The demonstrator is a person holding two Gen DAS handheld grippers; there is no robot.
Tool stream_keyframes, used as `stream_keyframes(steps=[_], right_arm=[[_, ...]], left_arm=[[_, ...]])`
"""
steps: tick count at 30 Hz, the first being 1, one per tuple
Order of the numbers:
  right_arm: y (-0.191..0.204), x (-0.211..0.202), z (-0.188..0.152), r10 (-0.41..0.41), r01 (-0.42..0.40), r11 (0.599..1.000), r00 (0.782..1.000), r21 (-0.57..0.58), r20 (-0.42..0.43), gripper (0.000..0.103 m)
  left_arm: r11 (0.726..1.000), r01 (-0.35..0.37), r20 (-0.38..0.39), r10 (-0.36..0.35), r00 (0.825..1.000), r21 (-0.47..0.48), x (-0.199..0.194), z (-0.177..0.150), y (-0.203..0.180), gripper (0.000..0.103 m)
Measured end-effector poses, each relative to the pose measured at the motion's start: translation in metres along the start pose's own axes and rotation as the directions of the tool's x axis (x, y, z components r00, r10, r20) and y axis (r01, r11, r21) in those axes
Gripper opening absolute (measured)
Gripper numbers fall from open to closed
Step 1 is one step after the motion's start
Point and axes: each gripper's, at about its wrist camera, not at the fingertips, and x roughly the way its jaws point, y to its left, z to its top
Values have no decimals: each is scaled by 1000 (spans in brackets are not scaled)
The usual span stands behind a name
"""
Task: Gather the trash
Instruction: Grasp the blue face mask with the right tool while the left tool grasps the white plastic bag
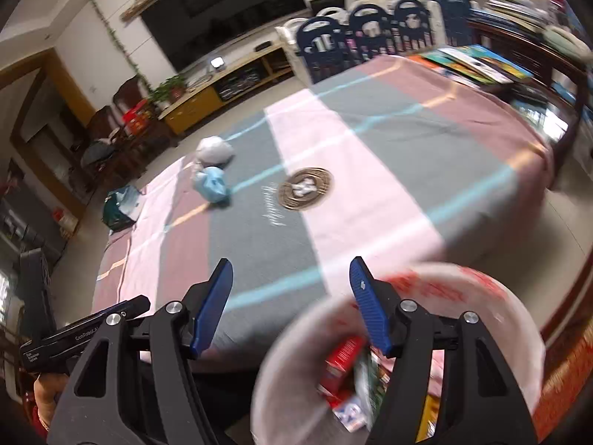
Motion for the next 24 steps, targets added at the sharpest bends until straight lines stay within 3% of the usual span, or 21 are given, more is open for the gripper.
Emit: stream_keyframes(steps=[4, 8, 13, 16, 18, 20, 21, 22, 24], right_arm=[[45, 55, 29, 73, -74, 994, 997, -77, -14, 65], [76, 112, 52, 151, -155, 985, 987, -71, -56, 65], [103, 187, 70, 148, -156, 986, 983, -66, -107, 64], [107, 218, 76, 126, -134, 989, 985, -60, -120, 65], [105, 239, 77, 118, -125, 991, 985, -50, -125, 65], [101, 251, 75, 144, -149, 988, 980, -29, -134, 50], [99, 255, 74, 155, -160, 987, 978, -25, -141, 27], [99, 257, 73, 162, -168, 985, 975, -30, -151, 12], [97, 254, 70, 168, -177, 983, 973, -43, -160, 10]], left_arm=[[997, -64, 54, 66, 996, -41, -1, 16, 40, 69], [991, -86, 58, 92, 994, -103, 11, 31, 81, 69], [992, -37, 38, 42, 998, -118, 32, 63, 95, 69], [996, -14, 85, 21, 996, -86, 47, 97, 91, 71], [995, 46, 132, -34, 991, -87, 61, 124, 91, 75], [992, 80, 177, -62, 982, -96, 78, 147, 90, 82], [992, 78, 191, -59, 980, -95, 87, 157, 88, 83], [993, 73, 198, -54, 979, -90, 100, 171, 85, 86], [995, 58, 196, -41, 980, -83, 118, 195, 77, 90]])
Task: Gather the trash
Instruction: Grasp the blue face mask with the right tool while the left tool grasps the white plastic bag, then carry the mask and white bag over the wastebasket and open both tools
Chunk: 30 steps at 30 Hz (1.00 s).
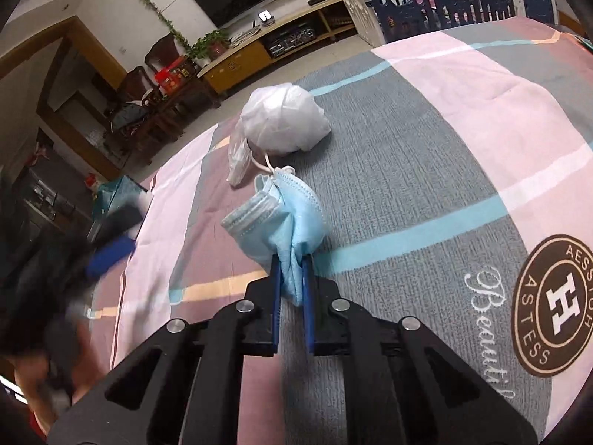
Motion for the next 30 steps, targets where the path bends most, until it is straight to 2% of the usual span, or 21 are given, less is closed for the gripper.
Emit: stream_keyframes(steps=[4, 7, 10, 12, 13, 14, 16, 18, 20, 22, 27, 30], right_arm=[[-8, -38, -15, -19, 19, 1000, 999, -5, 32, 9], [-22, -71, -32, -32, 30, 999, 999, 42, 34, 9], [-33, -109, -54, -69, 67, 996, 997, 64, 34, 9], [-37, -127, -65, -96, 94, 994, 995, 53, 40, 9], [-39, -138, -72, -107, 105, 993, 994, 52, 38, 9], [-41, -144, -75, -112, 110, 992, 993, 56, 33, 9], [-44, -156, -84, -122, 119, 991, 992, 68, 29, 9], [-43, -171, -92, -134, 132, 990, 990, 52, 40, 9], [-40, -189, -99, -144, 142, 989, 988, 40, 56, 9], [-37, -203, -102, -133, 131, 991, 988, 41, 73, 9], [-22, -257, -121, -146, 149, 989, 980, -14, 134, 9], [-14, -285, -131, -149, 157, 987, 974, -34, 172, 9]], left_arm=[[999, -9, 18, 8, 1000, 40, 42, 31, -31, 97], [996, 12, -15, -10, 1000, 94, 74, 40, -61, 98], [991, 2, -46, 5, 999, 137, 104, 38, -82, 96], [987, -22, -73, 35, 997, 161, 116, 31, -90, 61], [985, -6, -105, 24, 994, 172, 118, 27, -90, 36], [984, 5, -108, 14, 994, 177, 112, 22, -91, 26], [981, -7, -83, 24, 996, 195, 90, 16, -90, 22], [974, -51, -39, 61, 997, 219, 49, 5, -89, 22], [959, -129, 19, 128, 992, 252, 3, -9, -92, 21], [941, -213, 75, 201, 977, 264, -46, -28, -93, 21], [931, -277, 172, 240, 955, 240, -163, -75, -108, 21], [928, -282, 221, 230, 948, 243, -223, -102, -121, 21]])
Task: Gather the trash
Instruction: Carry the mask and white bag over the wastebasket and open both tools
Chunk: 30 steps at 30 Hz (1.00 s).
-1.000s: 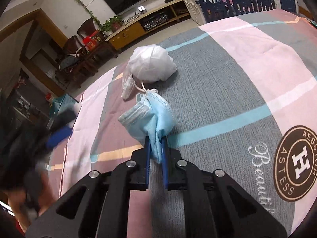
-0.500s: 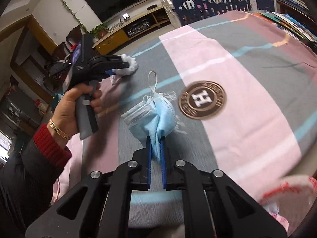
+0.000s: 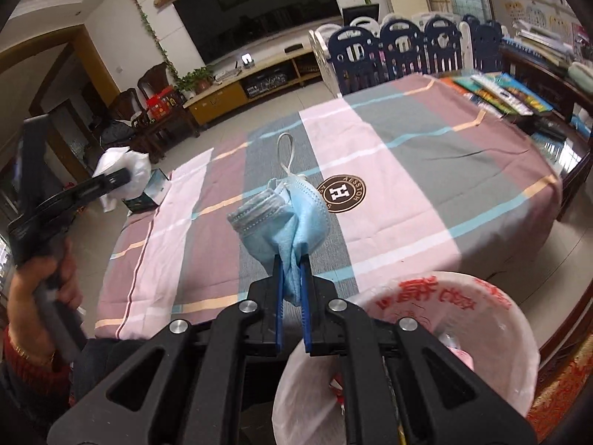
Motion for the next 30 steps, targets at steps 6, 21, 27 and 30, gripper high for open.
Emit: stream_keyframes(steps=[6, 21, 27, 30], right_arm=[[4, -51, -8, 19, -18, 1000, 998, -15, 64, 9], [-16, -142, -36, -18, 28, 996, 992, -81, 122, 9], [-42, -159, -45, -36, 43, 998, 989, -50, 143, 9], [-52, -165, -45, -50, 55, 998, 986, -29, 156, 9]], left_arm=[[1000, 3, 63, -4, 998, 6, -96, -25, -6, 21], [995, 79, 75, -84, 994, 69, -196, -83, -59, 21], [976, 185, 9, -188, 982, 115, -192, -90, -94, 22], [940, 325, -95, -316, 944, 103, -164, -92, -116, 21]])
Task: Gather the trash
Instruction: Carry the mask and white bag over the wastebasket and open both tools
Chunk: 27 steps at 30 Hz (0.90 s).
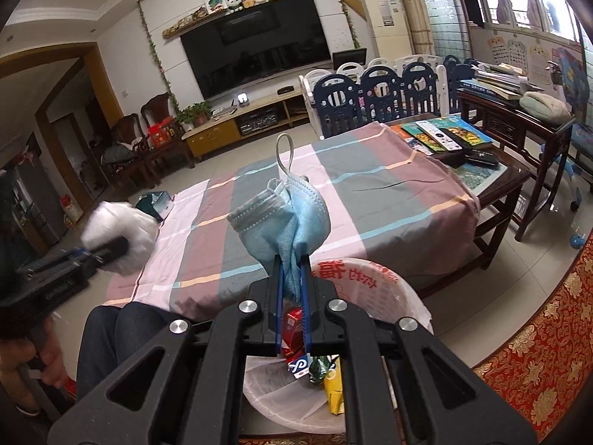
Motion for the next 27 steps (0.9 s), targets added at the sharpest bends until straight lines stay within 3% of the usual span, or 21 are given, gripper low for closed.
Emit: stream_keyframes(steps=[2, 5, 6, 7, 8, 10, 12, 16, 17, 18, 19, 21, 23, 25, 27], right_arm=[[-9, -4, 1, -11, 11, 1000, 1000, 15, 7, 9], [-15, -8, 0, -20, 19, 999, 1000, 30, 11, 9], [-15, -9, -1, -22, 21, 999, 1000, 33, 9, 9], [-15, -9, -1, -21, 21, 999, 1000, 36, 5, 9], [-15, -8, -3, -20, 21, 999, 1000, 39, -3, 9], [-14, -5, -4, -19, 20, 999, 1000, 40, -19, 9], [-14, 2, -8, -14, 16, 999, 998, 38, -54, 9], [-6, 21, -18, -18, 22, 999, 987, 27, -159, 14], [-4, 25, -20, -24, 29, 999, 983, 28, -181, 19], [-3, 26, -22, -27, 34, 999, 981, 32, -192, 33], [-2, 27, -23, -30, 38, 999, 980, 37, -198, 53], [4, 23, -21, -56, 66, 997, 979, 44, -197, 71], [13, 15, -16, -72, 76, 997, 982, 15, -176, 75], [26, 2, -8, -101, 98, 995, 985, -25, -138, 89], [37, -12, -1, -129, 124, 991, 987, -52, -95, 95]], left_arm=[[995, 99, -77, -100, 992, -19, 29, -3, -9, 22], [975, 223, -209, -222, 952, -17, 76, -8, -29, 26], [968, 251, -247, -249, 937, -23, 89, -11, -32, 31], [964, 264, -272, -262, 926, -31, 98, -15, -36, 47], [968, 246, -291, -247, 924, -42, 105, -18, -36, 68], [978, 200, -281, -209, 937, -60, 105, -20, -29, 79], [985, 151, -261, -167, 951, -80, 97, -18, -18, 81], [995, -54, -175, 38, 984, -87, 59, -11, 9, 86], [993, -80, -151, 66, 986, -89, 49, -8, 14, 87], [990, -110, -124, 98, 987, -90, 37, -6, 18, 89], [985, -145, -94, 136, 986, -91, 25, -6, 22, 92], [979, -187, -46, 183, 982, -87, 1, -5, 27, 94], [968, -242, 6, 243, 970, -71, -22, -5, 30, 99], [956, -289, 43, 292, 955, -54, -43, -6, 30, 99], [947, -318, 80, 321, 944, -47, -66, -7, 28, 99]])
